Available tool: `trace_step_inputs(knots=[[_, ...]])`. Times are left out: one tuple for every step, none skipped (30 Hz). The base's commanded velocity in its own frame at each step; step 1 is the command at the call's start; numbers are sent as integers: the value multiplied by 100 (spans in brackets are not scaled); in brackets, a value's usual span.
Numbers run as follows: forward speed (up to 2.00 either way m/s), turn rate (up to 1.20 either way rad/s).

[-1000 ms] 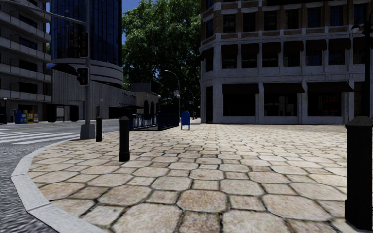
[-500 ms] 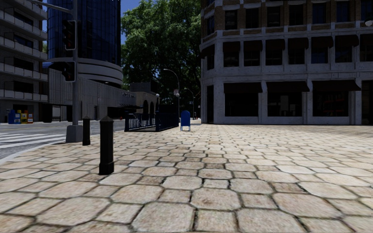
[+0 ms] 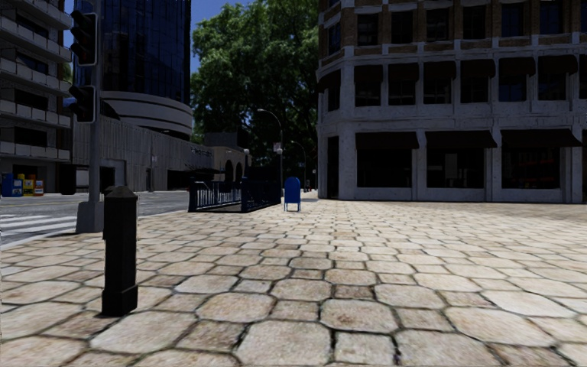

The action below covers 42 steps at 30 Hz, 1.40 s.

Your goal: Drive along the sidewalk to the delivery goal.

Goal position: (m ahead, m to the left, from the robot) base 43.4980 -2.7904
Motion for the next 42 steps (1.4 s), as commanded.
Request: trace_step_inputs(knots=[[147, 0], [147, 0], [147, 0], [147, 0], [147, 0], [147, 0], [147, 0], [147, 0], [147, 0], [147, 0], [147, -14], [147, -14], [147, -43], [147, -54], [147, -58], [147, -59], [147, -59], [147, -60], [147, -60], [147, -60], [147, -60], [147, -14], [147, -7], [147, -3], [147, -2], [147, -2], [147, -1], [147, -1], [147, -1], [147, -1], [147, -1], [147, -1], [147, -1], [147, -1], [147, -1], [147, -1], [147, -1], [147, -43], [147, -65], [147, -89], [147, -96], [147, -94]])
